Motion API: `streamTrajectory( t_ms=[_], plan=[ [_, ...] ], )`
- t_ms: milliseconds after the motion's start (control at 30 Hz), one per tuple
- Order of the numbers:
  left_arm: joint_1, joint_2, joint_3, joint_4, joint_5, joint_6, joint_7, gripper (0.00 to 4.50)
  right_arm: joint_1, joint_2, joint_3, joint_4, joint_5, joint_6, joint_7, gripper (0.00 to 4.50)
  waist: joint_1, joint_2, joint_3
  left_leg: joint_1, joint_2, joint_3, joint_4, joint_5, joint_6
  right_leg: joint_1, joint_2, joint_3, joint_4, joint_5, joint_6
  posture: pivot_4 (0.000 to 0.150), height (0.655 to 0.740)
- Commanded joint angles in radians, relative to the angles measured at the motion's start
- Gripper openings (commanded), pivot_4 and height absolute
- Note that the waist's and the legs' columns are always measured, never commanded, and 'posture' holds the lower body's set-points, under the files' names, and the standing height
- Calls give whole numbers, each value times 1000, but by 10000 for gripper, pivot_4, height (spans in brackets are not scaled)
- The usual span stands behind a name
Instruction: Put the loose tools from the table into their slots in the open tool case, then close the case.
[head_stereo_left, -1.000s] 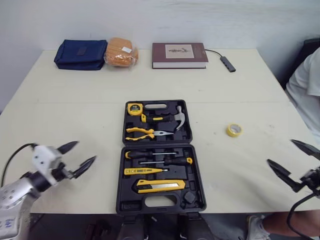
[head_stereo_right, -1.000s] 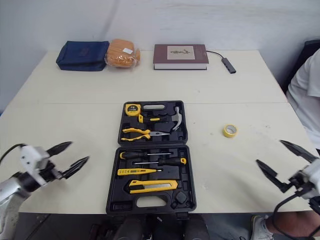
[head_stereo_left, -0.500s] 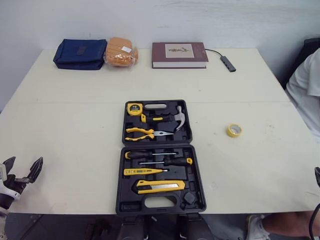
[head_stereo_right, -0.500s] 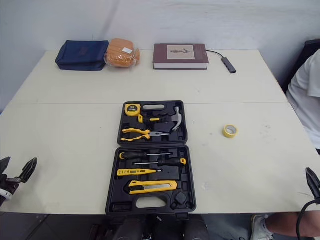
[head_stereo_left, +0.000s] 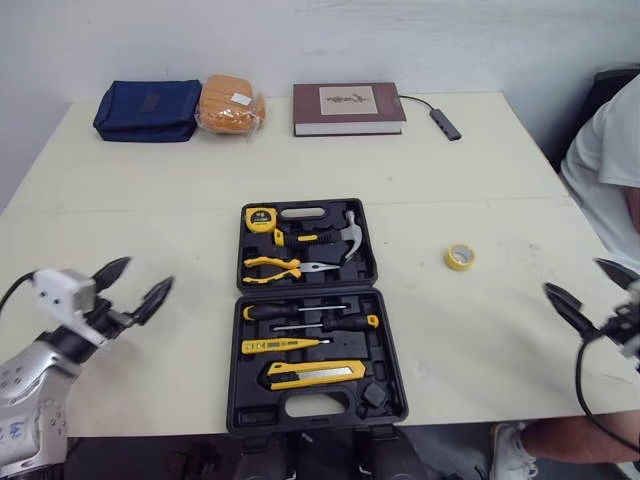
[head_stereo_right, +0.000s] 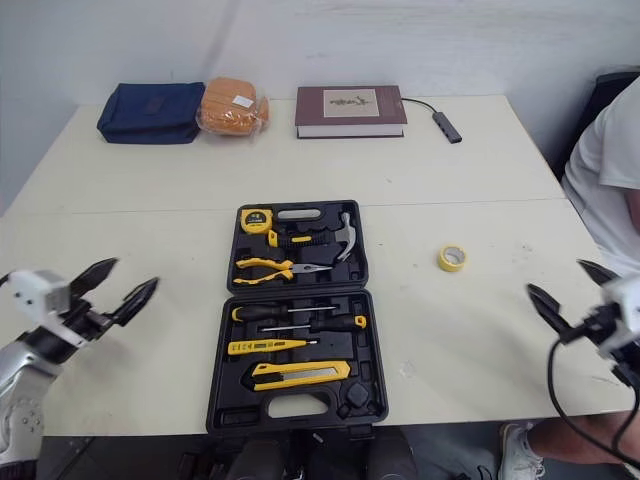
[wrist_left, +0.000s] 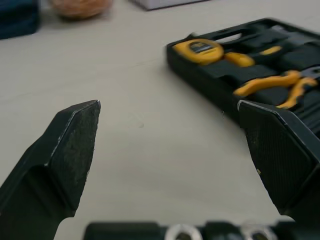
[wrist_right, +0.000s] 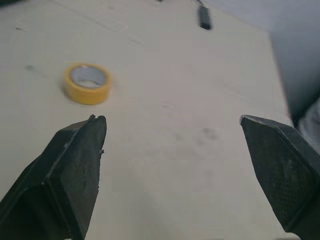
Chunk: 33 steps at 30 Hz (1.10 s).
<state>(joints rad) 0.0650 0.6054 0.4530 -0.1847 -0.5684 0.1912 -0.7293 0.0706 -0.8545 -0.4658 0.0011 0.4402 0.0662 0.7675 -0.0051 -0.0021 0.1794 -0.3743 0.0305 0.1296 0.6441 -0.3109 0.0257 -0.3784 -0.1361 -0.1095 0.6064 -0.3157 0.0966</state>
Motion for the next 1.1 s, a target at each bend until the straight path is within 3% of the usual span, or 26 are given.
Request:
streamTrajectory(
  t_ms=[33,233,367,467,700,1100],
  plan=[
    [-23,47,-57,-136,-68,71,-64,44333,-99,-102,82,-85,20,197,43,45000,2,0,0,0,0,0,0,0,0,0,0,0,0,0,0,1500,7400],
    [-97,94,-178,-221,-105,135,-162,44333,-337,-224,313,-44,7,404,251,45000,4,1,1,-2,0,-1,1,2,4,0,0,-1,0,0,0,1500,7400],
    [-199,98,-250,-290,-232,257,-203,44333,-626,-223,562,113,-140,427,419,45000,-3,3,5,-3,0,0,5,2,6,-1,0,0,0,1,2,1500,7400],
    [-218,128,-260,-325,-361,390,-211,44333,-725,-205,653,191,-204,416,499,45000,-3,3,5,-4,0,0,4,3,5,-2,2,-1,0,1,2,1500,7400],
    [-219,110,-284,-369,-332,384,-195,44333,-877,-142,770,354,-351,371,558,45000,0,3,6,-20,0,3,12,6,8,-14,5,-3,7,2,4,1500,7400],
    [-184,104,-308,-397,-280,347,-197,44333,-993,-67,806,547,-486,301,615,45000,-2,3,7,-19,0,3,20,6,8,-15,4,3,12,3,5,1500,7400]
  ],
)
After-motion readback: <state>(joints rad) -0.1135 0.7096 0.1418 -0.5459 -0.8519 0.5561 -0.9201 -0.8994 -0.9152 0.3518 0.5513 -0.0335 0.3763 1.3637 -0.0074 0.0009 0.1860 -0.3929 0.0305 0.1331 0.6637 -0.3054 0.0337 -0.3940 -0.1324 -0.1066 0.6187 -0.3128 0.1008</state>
